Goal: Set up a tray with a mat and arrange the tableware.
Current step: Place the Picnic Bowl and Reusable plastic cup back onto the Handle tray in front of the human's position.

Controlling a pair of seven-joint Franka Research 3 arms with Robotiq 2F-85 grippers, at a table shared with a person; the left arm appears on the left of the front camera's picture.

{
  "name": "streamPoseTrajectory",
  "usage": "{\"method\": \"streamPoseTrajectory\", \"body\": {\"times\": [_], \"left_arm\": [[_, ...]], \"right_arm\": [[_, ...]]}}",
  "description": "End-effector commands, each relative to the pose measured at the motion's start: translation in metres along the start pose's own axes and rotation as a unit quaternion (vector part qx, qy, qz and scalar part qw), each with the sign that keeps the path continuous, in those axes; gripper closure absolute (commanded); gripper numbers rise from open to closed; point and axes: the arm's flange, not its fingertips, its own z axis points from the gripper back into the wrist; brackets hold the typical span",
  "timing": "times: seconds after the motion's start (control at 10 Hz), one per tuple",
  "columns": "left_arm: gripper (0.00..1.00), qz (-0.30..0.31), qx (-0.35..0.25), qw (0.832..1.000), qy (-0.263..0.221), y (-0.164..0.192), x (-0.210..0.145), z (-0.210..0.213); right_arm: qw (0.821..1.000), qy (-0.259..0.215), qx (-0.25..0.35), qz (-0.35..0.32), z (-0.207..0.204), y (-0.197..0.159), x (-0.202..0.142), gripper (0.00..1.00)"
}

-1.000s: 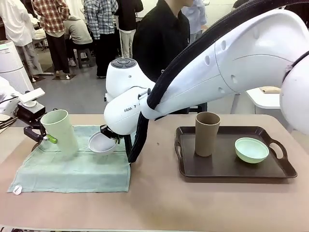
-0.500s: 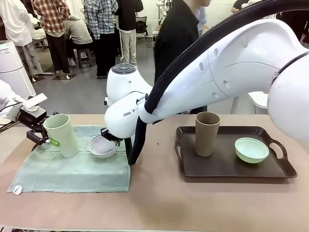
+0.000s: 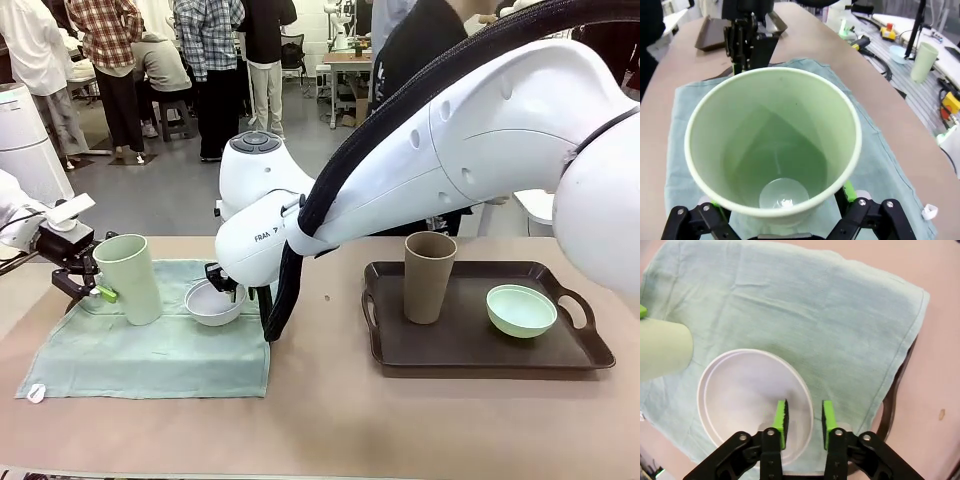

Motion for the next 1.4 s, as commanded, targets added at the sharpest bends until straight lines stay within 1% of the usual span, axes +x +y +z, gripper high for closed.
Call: {"method": "streamPoseTrajectory", "body": {"times": [0.0, 0.2, 0.4, 0.5, 0.6, 0.7, 0.8, 0.9, 1.0, 1.1, 1.2, 1.3], "left_arm": [[0.0, 0.041, 0.034, 0.998, 0.042, -0.004, 0.011, 0.007], [0.0, 0.097, 0.056, 0.988, 0.104, -0.013, 0.016, 0.019], [0.0, 0.154, 0.065, 0.974, 0.154, -0.031, 0.026, 0.04], [0.0, 0.174, 0.055, 0.97, 0.163, -0.043, 0.036, 0.052], [0.0, 0.193, 0.042, 0.964, 0.178, -0.057, 0.055, 0.065], [0.0, 0.212, 0.038, 0.959, 0.183, -0.074, 0.084, 0.077], [0.0, 0.229, 0.044, 0.957, 0.171, -0.093, 0.126, 0.084], [0.0, 0.24, 0.076, 0.949, 0.191, -0.105, 0.163, 0.084], [0.0, 0.235, 0.112, 0.946, 0.192, -0.114, 0.198, 0.079], [0.0, 0.235, 0.149, 0.939, 0.202, -0.118, 0.23, 0.074], [0.0, 0.265, 0.199, 0.92, 0.208, -0.123, 0.257, 0.062], [0.0, 0.289, 0.22, 0.901, 0.236, -0.121, 0.276, 0.049]], "right_arm": [[1.0, 0.007, -0.01, -0.024, 0.012, -0.001, -0.003, 0.16], [0.999, 0.003, -0.025, -0.025, 0.028, 0.003, -0.01, 0.16], [0.999, -0.01, -0.032, -0.027, 0.056, 0.005, -0.018, 0.16], [0.999, -0.016, -0.032, -0.03, 0.072, 0.004, -0.025, 0.16], [0.999, -0.021, -0.031, -0.039, 0.09, 0.004, -0.033, 0.16], [0.998, -0.027, -0.044, -0.045, 0.11, 0.007, -0.043, 0.16], [0.996, -0.033, -0.062, -0.05, 0.135, 0.011, -0.056, 0.16], [0.995, -0.034, -0.077, -0.054, 0.156, 0.013, -0.066, 0.16], [0.992, -0.053, -0.102, -0.057, 0.176, 0.014, -0.076, 0.16], [0.989, -0.062, -0.122, -0.062, 0.196, 0.012, -0.084, 0.16], [0.985, -0.075, -0.143, -0.065, 0.216, 0.006, -0.097, 0.16], [0.981, -0.083, -0.161, -0.074, 0.229, -0.001, -0.103, 0.16]]}}
